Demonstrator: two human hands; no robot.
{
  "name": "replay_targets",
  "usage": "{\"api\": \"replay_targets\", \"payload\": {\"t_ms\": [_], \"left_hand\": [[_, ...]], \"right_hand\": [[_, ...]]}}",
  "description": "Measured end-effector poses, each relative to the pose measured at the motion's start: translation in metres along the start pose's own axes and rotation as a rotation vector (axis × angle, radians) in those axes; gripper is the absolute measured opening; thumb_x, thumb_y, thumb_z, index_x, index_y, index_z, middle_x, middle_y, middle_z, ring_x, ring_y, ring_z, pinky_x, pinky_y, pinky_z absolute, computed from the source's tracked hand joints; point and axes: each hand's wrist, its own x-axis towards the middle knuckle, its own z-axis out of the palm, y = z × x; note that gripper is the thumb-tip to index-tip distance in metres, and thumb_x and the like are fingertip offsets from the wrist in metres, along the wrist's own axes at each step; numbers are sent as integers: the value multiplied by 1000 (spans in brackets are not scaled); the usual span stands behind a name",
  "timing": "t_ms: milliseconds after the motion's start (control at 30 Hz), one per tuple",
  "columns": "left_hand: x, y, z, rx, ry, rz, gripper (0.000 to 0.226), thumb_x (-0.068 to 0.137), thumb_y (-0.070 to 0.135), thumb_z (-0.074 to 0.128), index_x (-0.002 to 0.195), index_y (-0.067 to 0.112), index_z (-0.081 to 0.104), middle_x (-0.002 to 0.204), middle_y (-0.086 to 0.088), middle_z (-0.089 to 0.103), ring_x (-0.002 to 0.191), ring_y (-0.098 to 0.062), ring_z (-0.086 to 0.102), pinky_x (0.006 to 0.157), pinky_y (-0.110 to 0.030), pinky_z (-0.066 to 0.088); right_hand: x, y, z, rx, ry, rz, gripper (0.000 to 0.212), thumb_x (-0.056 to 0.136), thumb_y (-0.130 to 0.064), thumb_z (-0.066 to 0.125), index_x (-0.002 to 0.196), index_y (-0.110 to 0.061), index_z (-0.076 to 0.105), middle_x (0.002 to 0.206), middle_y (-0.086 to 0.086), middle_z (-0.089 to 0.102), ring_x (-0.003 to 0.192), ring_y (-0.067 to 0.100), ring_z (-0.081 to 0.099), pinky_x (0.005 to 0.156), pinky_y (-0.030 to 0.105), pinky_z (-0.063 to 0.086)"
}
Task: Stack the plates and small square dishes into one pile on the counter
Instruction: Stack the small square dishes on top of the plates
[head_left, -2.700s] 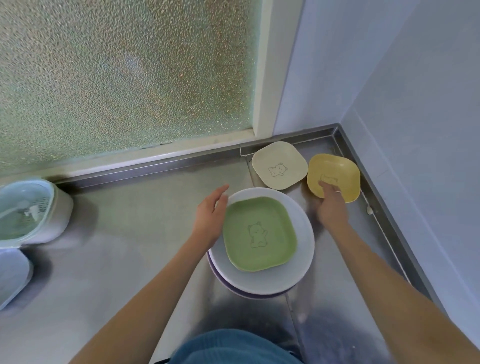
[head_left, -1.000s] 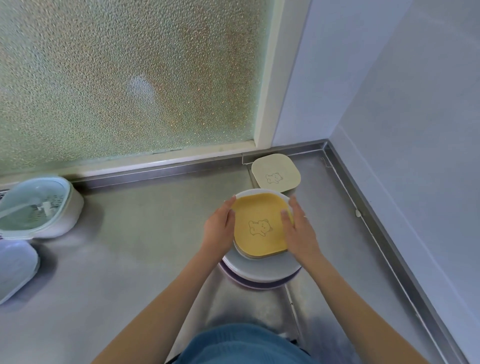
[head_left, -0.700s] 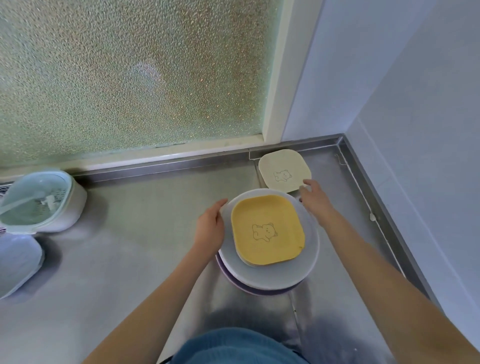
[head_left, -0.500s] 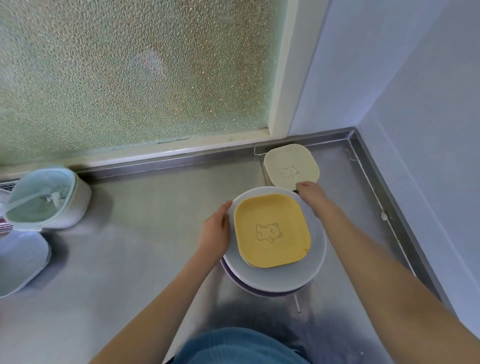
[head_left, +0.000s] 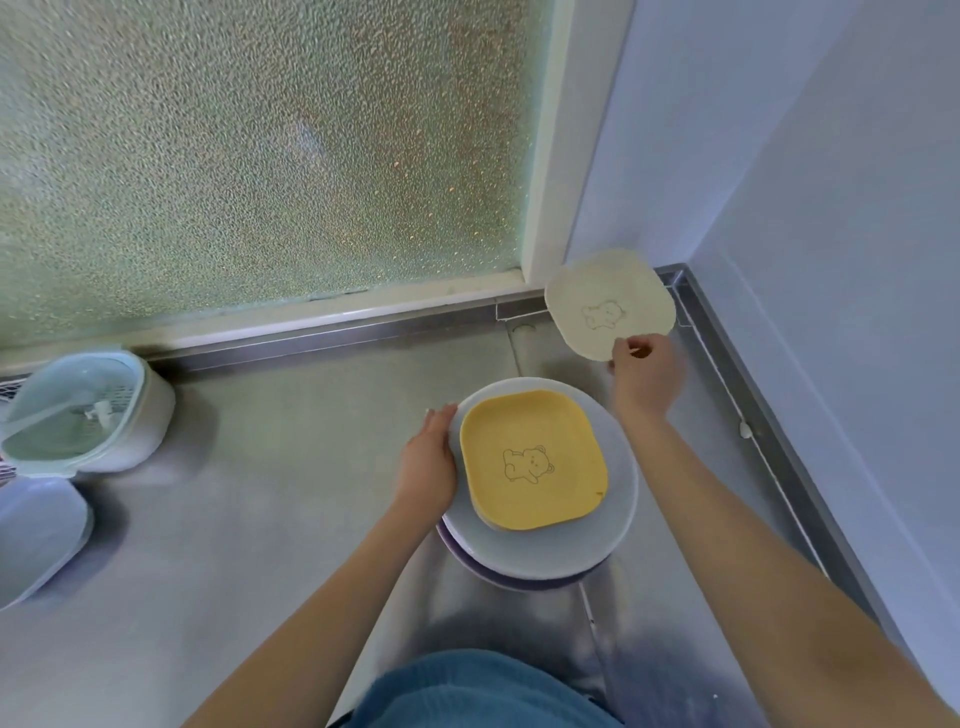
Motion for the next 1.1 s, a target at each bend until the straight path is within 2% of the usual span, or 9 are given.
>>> {"api": "replay_targets", "payload": {"t_ms": [67, 133, 267, 333, 400, 567, 700, 900, 1100], "left_hand": [[-1, 3, -2, -5, 20, 14, 48, 96, 6, 31, 141, 19, 42, 150, -10, 40, 142, -23, 32, 115, -40, 30], [-3, 7, -6, -46, 41, 5, 48, 97, 5, 29, 142, 17, 41, 151, -11, 37, 143, -23, 30, 116, -37, 28], [-12, 17, -15, -225, 93, -11, 48, 98, 7, 26, 142, 18, 40, 135, -19, 54, 128, -33, 48, 103, -33, 41], [-20, 24, -20, -287, 136, -2, 45, 100, 9, 27, 143, 15, 39, 135, -11, 55, 126, -27, 50, 95, -22, 36], [-28, 30, -24, -374, 169, 7, 42, 102, 15, 28, 142, 15, 40, 141, -3, 51, 130, -21, 47, 99, -20, 32], [-44, 30, -15, -435, 133, 51, 36, 100, 32, 33, 128, 26, 55, 124, 1, 63, 125, -26, 52, 105, -42, 43], [-52, 24, -4, -259, 62, 73, 50, 96, 25, 40, 145, 29, 31, 144, -2, 48, 136, -31, 38, 108, -49, 39], [-57, 27, -2, -75, 23, 159, 67, 90, 7, 42, 150, 20, 16, 158, -2, 23, 144, -22, 25, 117, -39, 27], [-53, 20, 8, 4, 1, 202, 70, 91, 8, 34, 152, 22, 3, 161, 6, 2, 144, -23, 24, 111, -43, 36]], "right_hand": [[-10, -10, -11, 128, 7, -79, 10, 84, -10, 56, 94, -12, 58, 75, 1, 61, 71, 21, 65, 62, 38, 57], [-25, -19, -25, 196, 10, -185, 27, 83, -3, 52, 107, -15, 51, 64, -5, 50, 59, 10, 56, 59, 35, 55], [-60, -29, -48, 168, -164, -304, 55, 84, 2, 48, 134, -20, 38, 63, 1, 44, 53, 4, 48, 44, 10, 41], [-72, -24, -51, 119, -284, -304, 54, 88, -1, 50, 136, -19, 38, 70, 7, 49, 58, 9, 50, 43, 9, 43], [-82, -14, -53, 10, -325, -348, 46, 89, -7, 53, 133, -20, 45, 73, 5, 55, 63, 8, 52, 54, 9, 41], [-106, 9, -59, -86, -285, -420, 34, 92, -10, 53, 124, -19, 58, 67, -6, 54, 62, 5, 51, 62, 11, 38], [-112, 21, -58, -151, -280, -405, 37, 94, -10, 51, 130, -15, 55, 79, -1, 56, 68, 5, 49, 65, 4, 33], [-107, 22, -58, -215, -288, -400, 37, 93, -9, 51, 129, -15, 56, 87, 2, 51, 75, 9, 47, 60, 1, 33], [-101, 26, -50, -221, -375, -363, 41, 95, -10, 47, 134, -23, 52, 107, 9, 54, 97, 19, 52, 80, 18, 38]]}}
